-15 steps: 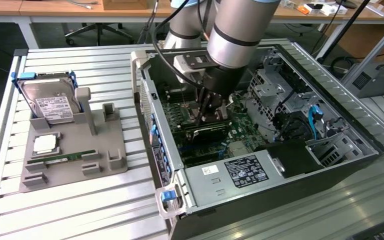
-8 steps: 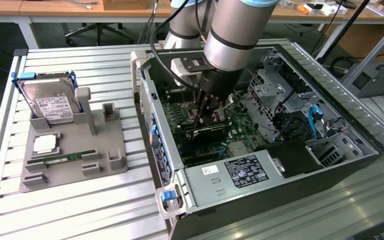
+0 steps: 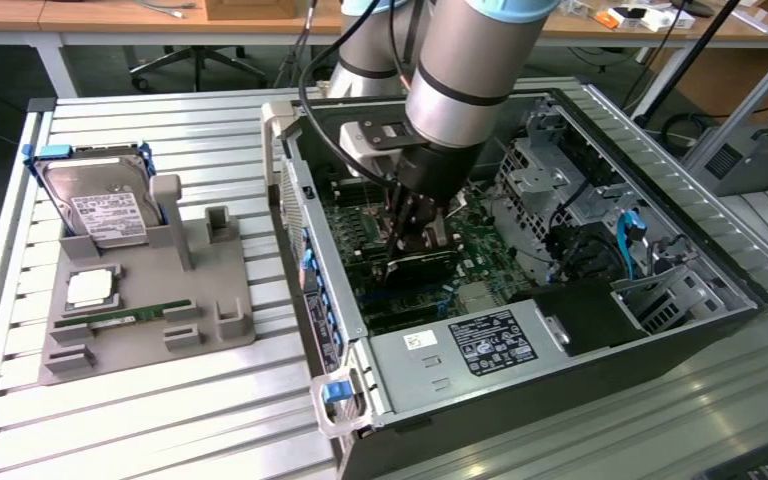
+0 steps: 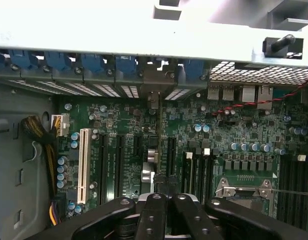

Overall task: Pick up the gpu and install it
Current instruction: 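Press down on the gpu until it lock into place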

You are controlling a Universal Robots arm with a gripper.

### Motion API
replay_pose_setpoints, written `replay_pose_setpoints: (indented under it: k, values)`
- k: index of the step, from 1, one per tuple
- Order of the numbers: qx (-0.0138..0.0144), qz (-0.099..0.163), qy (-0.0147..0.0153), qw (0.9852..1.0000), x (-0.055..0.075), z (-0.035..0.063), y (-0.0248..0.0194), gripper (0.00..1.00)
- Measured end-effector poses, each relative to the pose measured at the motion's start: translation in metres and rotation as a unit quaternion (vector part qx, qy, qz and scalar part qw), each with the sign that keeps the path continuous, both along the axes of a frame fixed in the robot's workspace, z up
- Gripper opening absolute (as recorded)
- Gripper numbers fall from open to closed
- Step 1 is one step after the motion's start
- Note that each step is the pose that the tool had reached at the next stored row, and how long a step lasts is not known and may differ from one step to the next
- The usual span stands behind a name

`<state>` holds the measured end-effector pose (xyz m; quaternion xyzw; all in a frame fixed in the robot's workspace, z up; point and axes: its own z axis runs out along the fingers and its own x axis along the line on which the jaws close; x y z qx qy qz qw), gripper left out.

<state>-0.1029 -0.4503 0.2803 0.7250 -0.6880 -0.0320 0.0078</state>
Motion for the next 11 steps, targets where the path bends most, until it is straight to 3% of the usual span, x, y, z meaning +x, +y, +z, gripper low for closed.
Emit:
replay_pose_setpoints:
  k: [11]
  values:
    - [0.0,0.0,0.0,1.0,0.0002,-0.0024,-0.0012,0.11]
